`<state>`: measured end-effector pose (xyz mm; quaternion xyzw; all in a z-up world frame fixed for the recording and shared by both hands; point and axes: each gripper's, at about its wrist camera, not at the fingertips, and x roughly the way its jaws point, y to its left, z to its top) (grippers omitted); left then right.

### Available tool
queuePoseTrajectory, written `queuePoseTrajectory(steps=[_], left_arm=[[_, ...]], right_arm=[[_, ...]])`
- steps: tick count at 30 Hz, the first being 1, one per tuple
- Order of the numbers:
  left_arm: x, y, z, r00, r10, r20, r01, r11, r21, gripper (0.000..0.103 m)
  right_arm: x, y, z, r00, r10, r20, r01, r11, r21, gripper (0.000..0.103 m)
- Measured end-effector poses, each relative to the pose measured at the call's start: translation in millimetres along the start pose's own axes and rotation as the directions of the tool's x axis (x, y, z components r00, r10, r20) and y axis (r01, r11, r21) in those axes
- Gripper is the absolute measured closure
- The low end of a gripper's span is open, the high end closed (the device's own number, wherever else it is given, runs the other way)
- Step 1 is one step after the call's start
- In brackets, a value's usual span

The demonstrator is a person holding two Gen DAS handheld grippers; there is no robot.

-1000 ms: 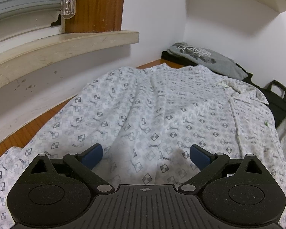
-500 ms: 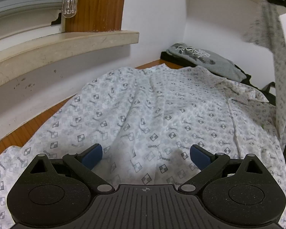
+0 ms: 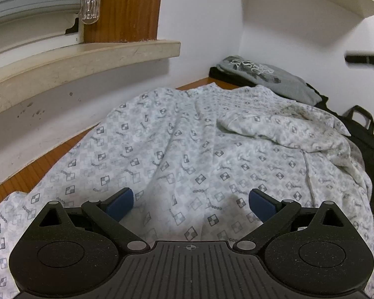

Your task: Fold clothes

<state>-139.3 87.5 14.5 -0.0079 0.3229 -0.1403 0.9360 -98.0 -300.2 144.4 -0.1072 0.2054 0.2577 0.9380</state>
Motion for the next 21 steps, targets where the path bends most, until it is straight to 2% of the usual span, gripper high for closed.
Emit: queuePoseTrajectory(steps=[3, 7, 9, 13, 15, 19, 21], left_arm=[[-2, -2, 0, 1.000, -0.006, 0.018, 0.006, 1.000, 0.002, 0.003], [-6, -9, 15, 0.999, 0.003, 0.039, -0.001, 0.999, -0.050, 0.006], [-3, -17, 28, 0.998, -0.040, 0.042, 0.044, 0.995, -0.095, 0.007], [24, -41, 53, 0.992, -0.119, 0.033, 0.123, 0.978, -0.170, 0.010], [41, -51, 61, 0.993, -0.109, 0.038, 0.115, 0.973, -0.199, 0.015], [78, -56, 72, 0.993, -0.121, 0.011, 0.120, 0.951, -0.285, 0.015], [91, -57, 75, 0.994, -0.106, 0.003, 0.102, 0.949, -0.297, 0.015]], right_arm=[[-4, -18, -31, 0.999, 0.016, -0.037, -0.016, 1.000, 0.011, 0.062], [-5, -30, -62, 0.992, 0.072, -0.103, -0.073, 0.997, -0.008, 0.063], [-4, -27, -75, 0.985, 0.099, -0.140, -0.104, 0.994, -0.031, 0.062], [-3, -17, -95, 0.969, 0.177, -0.173, -0.188, 0.981, -0.049, 0.062], [-6, -11, -99, 0.961, 0.214, -0.174, -0.227, 0.972, -0.057, 0.062], [-12, 0, -105, 0.946, 0.275, -0.174, -0.288, 0.956, -0.051, 0.058], [-12, 6, -107, 0.939, 0.298, -0.173, -0.311, 0.949, -0.050, 0.058]])
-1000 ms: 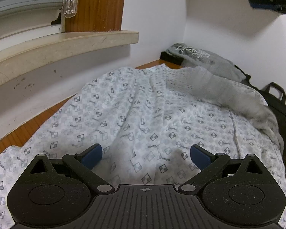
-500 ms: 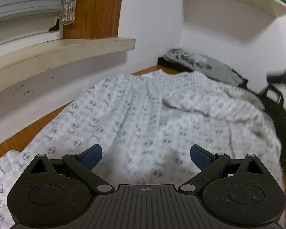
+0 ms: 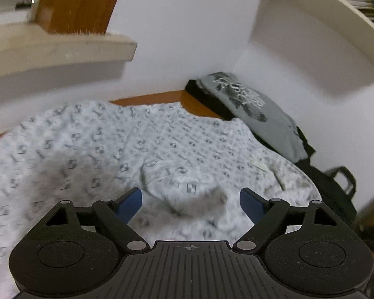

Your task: Fold clothes

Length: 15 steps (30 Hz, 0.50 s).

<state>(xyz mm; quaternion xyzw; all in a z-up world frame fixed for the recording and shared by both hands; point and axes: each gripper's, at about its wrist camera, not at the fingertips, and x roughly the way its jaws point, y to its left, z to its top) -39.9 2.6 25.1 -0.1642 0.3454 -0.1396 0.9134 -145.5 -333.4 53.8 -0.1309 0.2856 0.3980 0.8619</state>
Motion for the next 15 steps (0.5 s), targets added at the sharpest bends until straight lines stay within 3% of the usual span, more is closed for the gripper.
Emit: queuePoseTrajectory(steps=[4, 6, 9, 10, 11, 12, 13, 15], left_arm=[[20, 4, 7, 1.000, 0.027, 0.002, -0.027, 1.000, -0.008, 0.020], [28, 7, 11, 0.999, 0.044, -0.001, -0.044, 0.999, -0.027, 0.033], [35, 5, 14, 0.998, 0.063, 0.003, -0.063, 0.998, 0.005, 0.047], [37, 3, 14, 0.998, 0.070, 0.004, -0.070, 0.997, 0.025, 0.052], [39, 1, 15, 0.997, 0.076, 0.005, -0.076, 0.996, 0.046, 0.064], [40, 0, 14, 0.996, 0.084, 0.006, -0.085, 0.994, 0.073, 0.088], [39, -1, 15, 0.997, 0.077, 0.006, -0.078, 0.993, 0.089, 0.098], [31, -2, 17, 0.998, 0.055, 0.036, -0.058, 0.995, 0.081, 0.099]], right_arm=[[11, 4, -4, 0.999, 0.047, 0.008, -0.048, 0.999, 0.026, 0.059], [16, 7, -5, 0.998, 0.062, 0.005, -0.062, 0.998, 0.025, 0.061], [24, 11, -6, 0.999, 0.050, -0.012, -0.050, 0.999, 0.007, 0.070], [26, 12, -8, 0.999, 0.043, -0.016, -0.043, 0.999, -0.004, 0.080], [26, 11, -8, 0.999, 0.041, -0.017, -0.041, 0.999, -0.007, 0.088], [26, 9, -9, 0.999, 0.040, -0.016, -0.040, 0.999, -0.003, 0.092], [24, 7, -8, 0.999, 0.040, -0.012, -0.040, 0.999, 0.000, 0.098], [14, 2, -6, 0.999, 0.044, 0.006, -0.044, 0.999, 0.002, 0.098]])
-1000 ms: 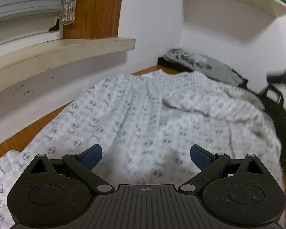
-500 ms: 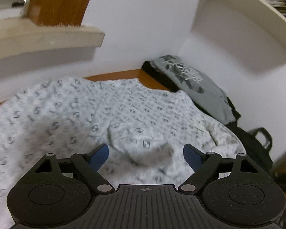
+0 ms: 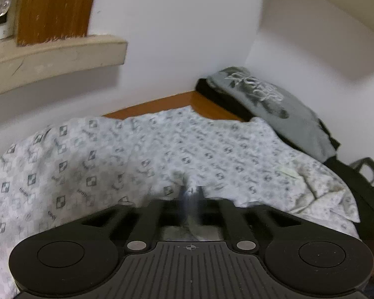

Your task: Fold clothes

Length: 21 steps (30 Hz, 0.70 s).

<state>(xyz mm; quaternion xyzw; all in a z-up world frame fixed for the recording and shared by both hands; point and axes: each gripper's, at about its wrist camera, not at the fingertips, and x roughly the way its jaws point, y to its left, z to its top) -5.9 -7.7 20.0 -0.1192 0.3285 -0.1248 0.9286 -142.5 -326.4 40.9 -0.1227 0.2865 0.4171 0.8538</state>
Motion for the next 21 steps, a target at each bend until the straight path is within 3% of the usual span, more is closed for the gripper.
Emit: queuePoseTrajectory(steps=[9, 14, 17, 21], left_arm=[[-111, -16, 19, 0.986, -0.073, 0.150, 0.054, 0.991, 0.125, 0.099], [-139, 5, -11, 0.997, 0.045, 0.055, -0.053, 0.986, 0.157, 0.092], [-130, 29, -33, 0.994, 0.107, -0.016, -0.104, 0.987, 0.122, 0.087], [-133, 43, -51, 0.989, 0.142, -0.031, -0.137, 0.984, 0.117, 0.076]], right_arm=[[-71, -9, 14, 0.994, 0.091, 0.058, -0.092, 0.996, 0.014, 0.099], [-73, 14, -2, 0.977, 0.214, 0.013, -0.213, 0.977, -0.018, 0.096], [-61, 25, -13, 0.979, 0.198, -0.049, -0.201, 0.977, -0.066, 0.090], [-61, 22, -14, 0.984, 0.171, -0.040, -0.173, 0.983, -0.054, 0.079]])
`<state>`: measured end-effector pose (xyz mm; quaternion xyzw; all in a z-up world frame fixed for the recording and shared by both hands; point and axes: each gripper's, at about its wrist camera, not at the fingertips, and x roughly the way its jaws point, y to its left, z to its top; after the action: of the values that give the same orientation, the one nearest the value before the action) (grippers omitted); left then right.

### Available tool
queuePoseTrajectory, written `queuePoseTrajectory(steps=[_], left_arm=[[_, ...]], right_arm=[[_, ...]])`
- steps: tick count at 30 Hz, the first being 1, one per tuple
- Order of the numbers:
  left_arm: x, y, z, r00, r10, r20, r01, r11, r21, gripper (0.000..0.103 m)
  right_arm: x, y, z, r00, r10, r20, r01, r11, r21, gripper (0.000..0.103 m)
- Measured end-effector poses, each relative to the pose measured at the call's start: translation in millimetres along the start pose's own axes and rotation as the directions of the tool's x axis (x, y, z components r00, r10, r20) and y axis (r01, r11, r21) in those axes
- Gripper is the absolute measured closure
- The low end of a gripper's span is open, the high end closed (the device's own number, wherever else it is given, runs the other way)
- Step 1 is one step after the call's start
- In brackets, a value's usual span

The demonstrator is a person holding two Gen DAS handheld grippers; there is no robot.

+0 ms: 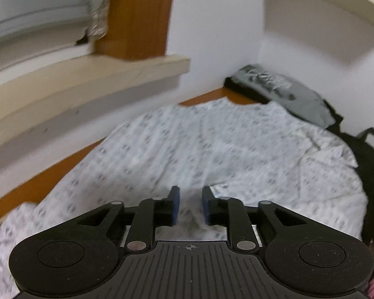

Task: Fold clothes
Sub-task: 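Open the right gripper and pinch the shirt placket with the left gripper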

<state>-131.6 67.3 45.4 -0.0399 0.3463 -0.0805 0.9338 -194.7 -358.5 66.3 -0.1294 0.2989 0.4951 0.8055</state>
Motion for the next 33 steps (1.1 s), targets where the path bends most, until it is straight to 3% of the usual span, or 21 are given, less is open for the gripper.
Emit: queuePoseTrajectory(steps=[1, 3, 7, 9, 10, 14, 17, 25, 31, 33], left_arm=[[-1, 2, -2, 1.000, -0.004, -0.002, 0.004, 1.000, 0.001, 0.073], [-5, 6, -5, 1.000, -0.008, 0.000, 0.008, 1.000, -0.004, 0.057], [-10, 9, -10, 1.000, -0.015, 0.012, 0.015, 1.000, -0.018, 0.050], [-9, 9, -9, 0.999, -0.035, 0.021, 0.036, 0.999, -0.031, 0.037], [-8, 8, -7, 0.999, -0.039, 0.034, 0.040, 0.999, -0.033, 0.036], [-3, 3, 5, 0.995, -0.035, 0.091, 0.039, 0.998, -0.045, 0.034], [9, -8, 18, 0.995, -0.066, 0.080, 0.068, 0.998, -0.018, 0.031], [41, -49, 27, 0.998, -0.051, -0.020, 0.051, 0.998, -0.023, 0.031], [70, -77, 30, 0.991, -0.034, -0.131, 0.032, 0.999, -0.017, 0.036], [77, -81, 24, 0.989, -0.011, -0.147, 0.012, 1.000, 0.005, 0.048]], right_arm=[[-1, -2, 0, 1.000, -0.006, 0.004, 0.006, 1.000, 0.003, 0.074], [-1, -6, 0, 1.000, -0.027, 0.007, 0.027, 1.000, 0.007, 0.070], [2, -17, -2, 0.998, -0.066, 0.007, 0.066, 0.998, 0.022, 0.069], [3, -21, -5, 0.997, -0.083, 0.004, 0.083, 0.996, 0.027, 0.068], [3, -23, -6, 0.996, -0.093, 0.003, 0.093, 0.995, 0.029, 0.068], [-1, -27, -6, 0.994, -0.113, 0.011, 0.112, 0.993, 0.036, 0.063], [1, -25, -7, 0.994, -0.109, 0.011, 0.108, 0.994, 0.034, 0.063], [9, -17, -10, 0.995, -0.095, -0.007, 0.095, 0.995, 0.013, 0.063], [8, -21, -13, 0.995, -0.101, -0.007, 0.101, 0.994, 0.028, 0.063], [7, -21, -13, 0.995, -0.103, -0.004, 0.103, 0.994, 0.029, 0.063]])
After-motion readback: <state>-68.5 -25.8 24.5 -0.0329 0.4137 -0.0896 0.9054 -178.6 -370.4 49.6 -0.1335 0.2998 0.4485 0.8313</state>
